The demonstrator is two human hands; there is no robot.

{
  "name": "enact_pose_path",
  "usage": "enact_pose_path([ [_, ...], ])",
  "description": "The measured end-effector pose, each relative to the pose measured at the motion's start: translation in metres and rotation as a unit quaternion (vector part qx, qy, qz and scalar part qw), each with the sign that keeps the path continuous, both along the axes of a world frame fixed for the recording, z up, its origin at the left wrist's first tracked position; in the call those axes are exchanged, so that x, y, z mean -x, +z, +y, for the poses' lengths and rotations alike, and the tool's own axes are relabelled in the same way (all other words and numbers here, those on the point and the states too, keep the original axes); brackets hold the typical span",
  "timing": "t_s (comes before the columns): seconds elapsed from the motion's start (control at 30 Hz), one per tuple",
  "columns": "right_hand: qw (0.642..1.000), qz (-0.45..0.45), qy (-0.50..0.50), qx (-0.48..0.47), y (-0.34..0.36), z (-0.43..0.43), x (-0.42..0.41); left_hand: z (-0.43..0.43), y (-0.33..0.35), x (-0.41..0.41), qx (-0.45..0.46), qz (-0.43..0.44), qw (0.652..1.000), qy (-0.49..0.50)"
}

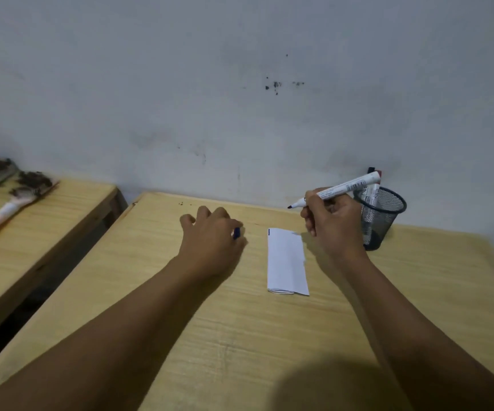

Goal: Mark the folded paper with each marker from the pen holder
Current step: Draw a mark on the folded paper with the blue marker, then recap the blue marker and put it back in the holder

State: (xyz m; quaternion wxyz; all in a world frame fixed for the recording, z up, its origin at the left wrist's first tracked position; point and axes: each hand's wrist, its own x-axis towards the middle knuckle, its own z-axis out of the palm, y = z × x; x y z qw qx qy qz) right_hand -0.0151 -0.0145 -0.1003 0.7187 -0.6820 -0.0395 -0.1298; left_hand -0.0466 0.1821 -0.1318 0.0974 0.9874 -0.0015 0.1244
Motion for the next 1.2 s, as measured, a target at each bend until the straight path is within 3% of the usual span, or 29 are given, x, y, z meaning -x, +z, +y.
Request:
enact_pose_path([
  [0.1,1.0,0.009,0.007,0.022,0.011,-0.007,0.02,-0.003,0.016,0.001,0.003,0.004,1.0,-0.001],
  [0.17,1.0,0.016,0.014,0.02,0.018,-0.012,0.032,-0.008,0.034,0.007,0.114,-0.008,0.993,0.005],
  [0.3,1.0,0.014,0.02,0.002,0.041,-0.02,0.055,-0.029,0.066,0.03,0.376,-0.016,0.924,-0.065],
  [0.47,1.0,-0.024,0.02,0.0,0.083,-0.032,0.084,-0.056,0.106,0.066,0.459,-0.042,0.873,-0.16],
  [0.73,0.997,-0.053,0.045,0.023,0.121,-0.061,0.11,-0.099,0.144,0.084,0.471,-0.102,0.847,-0.223],
  [0.9,0.997,-0.025,0.07,0.01,0.136,-0.09,0.111,-0.128,0.147,0.074,0.353,-0.251,0.876,-0.213],
  [1.0,0.999,0.007,0.043,0.023,0.144,-0.104,0.106,-0.142,0.153,0.064,0.314,-0.292,0.88,-0.205],
  [1.07,0.992,-0.016,-0.081,0.092,0.145,-0.115,0.095,-0.148,0.161,0.054,0.289,-0.307,0.889,-0.18],
  [1.13,0.954,-0.103,-0.196,0.203,0.14,-0.127,0.082,-0.153,0.168,0.044,0.26,-0.311,0.898,-0.17],
  [1.2,0.913,-0.188,-0.175,0.316,0.132,-0.135,0.069,-0.159,0.173,0.034,0.23,-0.301,0.909,-0.172],
])
